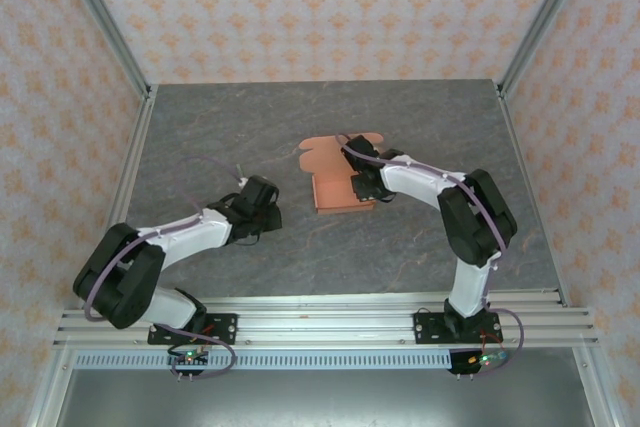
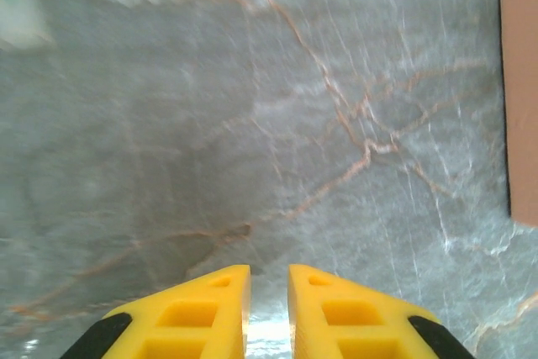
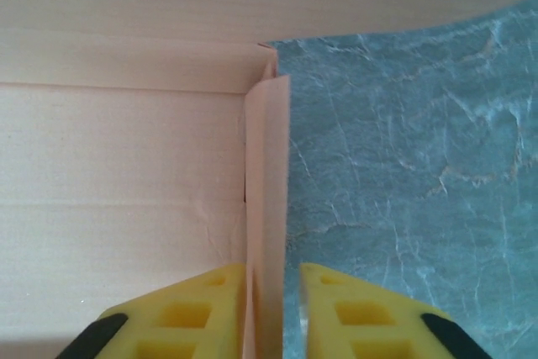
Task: Fold the paper box
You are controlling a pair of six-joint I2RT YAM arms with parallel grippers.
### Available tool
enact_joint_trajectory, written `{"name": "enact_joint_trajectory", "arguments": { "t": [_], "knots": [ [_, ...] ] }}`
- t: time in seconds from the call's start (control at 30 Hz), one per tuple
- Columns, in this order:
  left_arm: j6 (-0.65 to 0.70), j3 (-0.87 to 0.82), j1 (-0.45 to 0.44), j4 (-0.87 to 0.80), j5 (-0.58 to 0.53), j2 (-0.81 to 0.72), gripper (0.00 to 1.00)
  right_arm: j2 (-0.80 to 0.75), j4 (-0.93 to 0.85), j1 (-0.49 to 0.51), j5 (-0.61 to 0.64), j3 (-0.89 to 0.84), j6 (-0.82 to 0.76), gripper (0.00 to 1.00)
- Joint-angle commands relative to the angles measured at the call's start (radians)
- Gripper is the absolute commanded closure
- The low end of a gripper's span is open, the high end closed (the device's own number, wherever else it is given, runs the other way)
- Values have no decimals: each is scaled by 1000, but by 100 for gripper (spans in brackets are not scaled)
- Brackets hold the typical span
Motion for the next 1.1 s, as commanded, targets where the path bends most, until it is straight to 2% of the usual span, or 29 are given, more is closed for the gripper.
{"name": "enact_joint_trajectory", "arguments": {
  "t": [0.0, 0.13, 0.3, 0.4, 0.53, 0.73, 1.07],
  "knots": [
    [21, 2, 70, -48, -53, -90, 79, -73, 18, -1, -1, -11, 50, 65],
    [35, 16, 165, -73, -102, -155, 68, -136, 51, -1, -31, -31, 72, 45],
    [73, 103, 253, -111, -161, -63, 58, -228, 97, 0, -70, -66, 82, 34],
    [100, 178, 278, -130, -180, 52, 54, -291, 116, 0, -76, -91, 71, 33],
    [151, 312, 292, -171, -150, 222, 52, -339, 121, -1, -79, -105, 52, 33],
    [179, 428, 296, -215, -161, 363, 52, -364, 123, -1, -82, -121, 27, 33],
    [209, 491, 305, -244, -151, 475, 67, -375, 129, -1, -65, -143, 15, 33]
  ]
}}
